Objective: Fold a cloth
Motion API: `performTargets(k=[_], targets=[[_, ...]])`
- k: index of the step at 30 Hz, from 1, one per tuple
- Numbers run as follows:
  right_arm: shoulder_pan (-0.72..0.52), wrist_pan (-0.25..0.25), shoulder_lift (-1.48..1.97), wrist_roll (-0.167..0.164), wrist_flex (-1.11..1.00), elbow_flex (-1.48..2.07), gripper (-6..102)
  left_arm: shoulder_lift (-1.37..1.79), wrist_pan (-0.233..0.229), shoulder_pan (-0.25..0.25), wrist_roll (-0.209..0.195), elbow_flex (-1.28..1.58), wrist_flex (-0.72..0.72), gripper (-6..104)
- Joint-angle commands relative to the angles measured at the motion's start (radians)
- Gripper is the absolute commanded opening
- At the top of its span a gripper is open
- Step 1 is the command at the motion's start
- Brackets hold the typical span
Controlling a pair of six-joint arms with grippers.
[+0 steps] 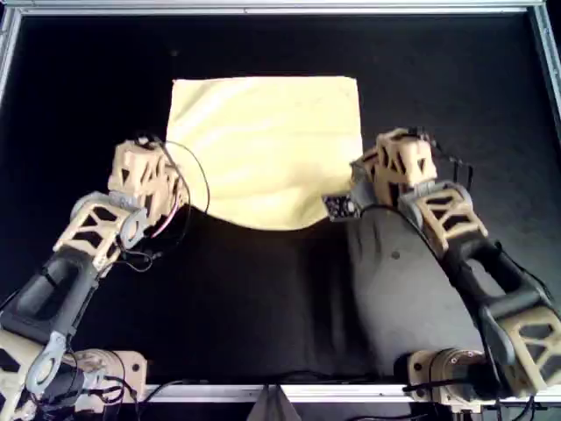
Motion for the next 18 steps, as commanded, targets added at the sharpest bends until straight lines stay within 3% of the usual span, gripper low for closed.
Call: performTargets(k=[1, 8, 18], targets=[[-0.037, -0.003, -0.074, -0.003, -0.032, -0.227, 0, -0.017, -0.009, 0.008, 0.005, -0.135, -0.021, 0], [-0.074, -0.017, -0.336, -0.003, -0.032, -0.569, 0, -0.377, 0.009, 0.16, 0.005, -0.436, -0.052, 0], [-0.075, -0.005, -0.66, -0.003, -0.032, -0.979, 0, -0.811, 0.011, 0.179, 0.005, -0.969, -0.052, 0]])
